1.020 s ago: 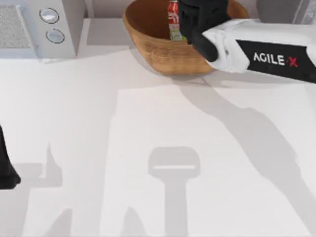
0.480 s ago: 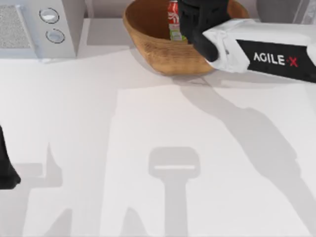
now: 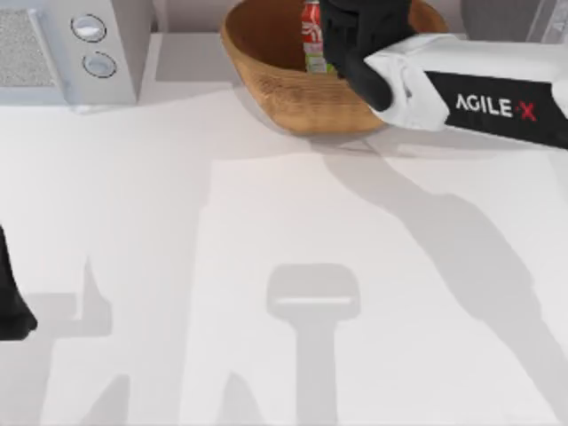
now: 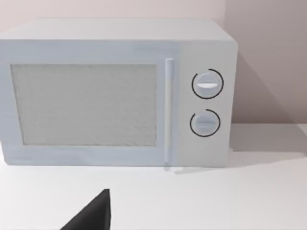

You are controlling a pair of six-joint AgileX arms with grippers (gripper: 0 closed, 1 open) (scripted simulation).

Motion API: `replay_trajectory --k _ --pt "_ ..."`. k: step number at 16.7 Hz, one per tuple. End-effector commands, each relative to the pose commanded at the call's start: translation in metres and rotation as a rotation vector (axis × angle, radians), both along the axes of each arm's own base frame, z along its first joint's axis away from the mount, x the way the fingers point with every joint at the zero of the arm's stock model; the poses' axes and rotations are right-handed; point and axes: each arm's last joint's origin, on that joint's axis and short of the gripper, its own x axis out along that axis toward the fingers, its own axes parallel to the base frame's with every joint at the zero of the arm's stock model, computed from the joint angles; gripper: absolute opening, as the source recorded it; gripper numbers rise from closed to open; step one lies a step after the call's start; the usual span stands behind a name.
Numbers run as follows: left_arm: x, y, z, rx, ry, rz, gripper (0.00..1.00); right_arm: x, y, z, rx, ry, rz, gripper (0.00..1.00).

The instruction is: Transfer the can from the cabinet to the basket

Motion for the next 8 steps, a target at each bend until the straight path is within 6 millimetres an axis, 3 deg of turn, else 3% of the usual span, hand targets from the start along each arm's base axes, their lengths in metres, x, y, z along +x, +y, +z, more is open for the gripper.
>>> replay_trajectory --k 4,8 --pt "0.000 0.000 0.000 0.000 0.000 0.000 1.00 -0.006 -0.012 0.015 0.002 -0.005 0.006 1.00" --pt "0.000 0.000 0.000 0.000 0.000 0.000 1.00 -0.035 -0.058 0.060 -0.001 -0.007 0.011 1.00"
